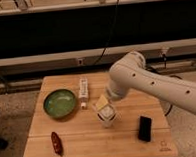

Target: Place the white sponge in the ceramic cup

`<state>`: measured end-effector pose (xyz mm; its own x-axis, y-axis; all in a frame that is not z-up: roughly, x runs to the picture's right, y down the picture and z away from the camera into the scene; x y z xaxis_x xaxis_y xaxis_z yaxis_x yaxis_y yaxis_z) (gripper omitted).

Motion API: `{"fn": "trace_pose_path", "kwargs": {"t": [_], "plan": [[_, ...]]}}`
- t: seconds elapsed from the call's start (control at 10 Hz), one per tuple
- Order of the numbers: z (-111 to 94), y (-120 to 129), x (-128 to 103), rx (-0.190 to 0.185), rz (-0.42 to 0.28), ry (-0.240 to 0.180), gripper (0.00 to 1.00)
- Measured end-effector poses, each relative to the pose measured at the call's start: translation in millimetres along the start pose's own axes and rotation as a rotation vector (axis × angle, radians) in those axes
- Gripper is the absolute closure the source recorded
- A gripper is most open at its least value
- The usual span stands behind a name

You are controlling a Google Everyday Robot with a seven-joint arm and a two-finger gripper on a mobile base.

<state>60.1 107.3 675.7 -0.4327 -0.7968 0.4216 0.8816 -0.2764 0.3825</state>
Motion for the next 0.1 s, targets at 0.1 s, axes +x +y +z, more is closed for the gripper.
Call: {"fn": "trace_pose_path", "kwargs": {"t": [0.1], "plan": [[7.4, 0.0, 0.1, 0.001, -0.004, -0.002, 0.2]]}}
